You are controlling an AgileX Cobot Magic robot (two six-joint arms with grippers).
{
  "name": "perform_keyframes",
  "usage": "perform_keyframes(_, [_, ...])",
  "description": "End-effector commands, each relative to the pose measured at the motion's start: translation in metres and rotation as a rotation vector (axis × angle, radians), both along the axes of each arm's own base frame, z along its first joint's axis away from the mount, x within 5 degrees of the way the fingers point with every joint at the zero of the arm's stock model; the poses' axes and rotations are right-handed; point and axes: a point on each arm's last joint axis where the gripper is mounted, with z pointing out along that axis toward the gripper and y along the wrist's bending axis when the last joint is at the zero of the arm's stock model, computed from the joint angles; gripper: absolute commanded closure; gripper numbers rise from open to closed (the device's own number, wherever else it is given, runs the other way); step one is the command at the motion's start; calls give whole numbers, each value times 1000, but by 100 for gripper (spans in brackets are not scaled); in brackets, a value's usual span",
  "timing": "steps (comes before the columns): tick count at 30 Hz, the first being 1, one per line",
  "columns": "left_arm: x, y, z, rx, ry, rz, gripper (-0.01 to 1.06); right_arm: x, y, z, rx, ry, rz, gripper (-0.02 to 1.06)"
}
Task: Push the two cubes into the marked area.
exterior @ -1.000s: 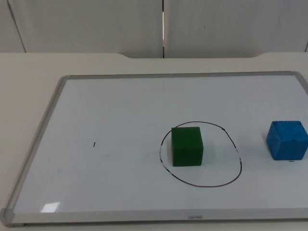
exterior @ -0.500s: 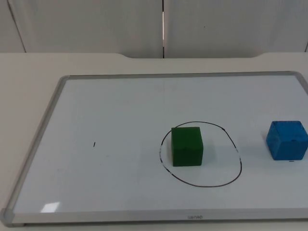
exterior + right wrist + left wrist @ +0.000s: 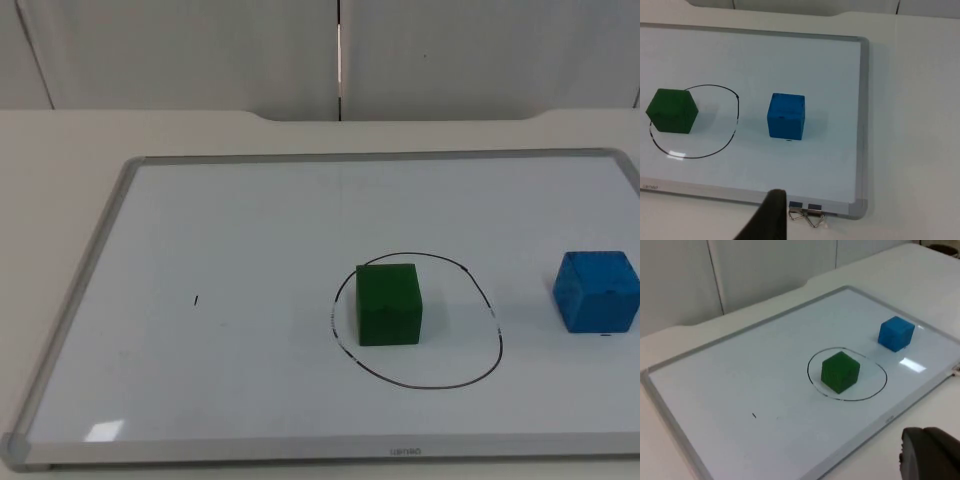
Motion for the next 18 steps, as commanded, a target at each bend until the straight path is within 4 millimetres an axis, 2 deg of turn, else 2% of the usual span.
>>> perform_keyframes(1, [2,0,-5,2,15,4,105,0,0,0,-2,-13,-7,-1])
perform_keyframes(3, [4,-2,-13,19,42,5,105,0,0,0,-2,-13,-7,-1])
perform_keyframes(10, [4,-1,-13,32,42,12,105,0,0,0,-2,-13,-7,-1])
perform_keyframes(13, [7,0,-24,97,85,30,105,0,0,0,-2,-13,-7,-1])
perform_keyframes(18, [7,0,-24,99,90,33,105,0,0,0,-2,-13,-7,-1])
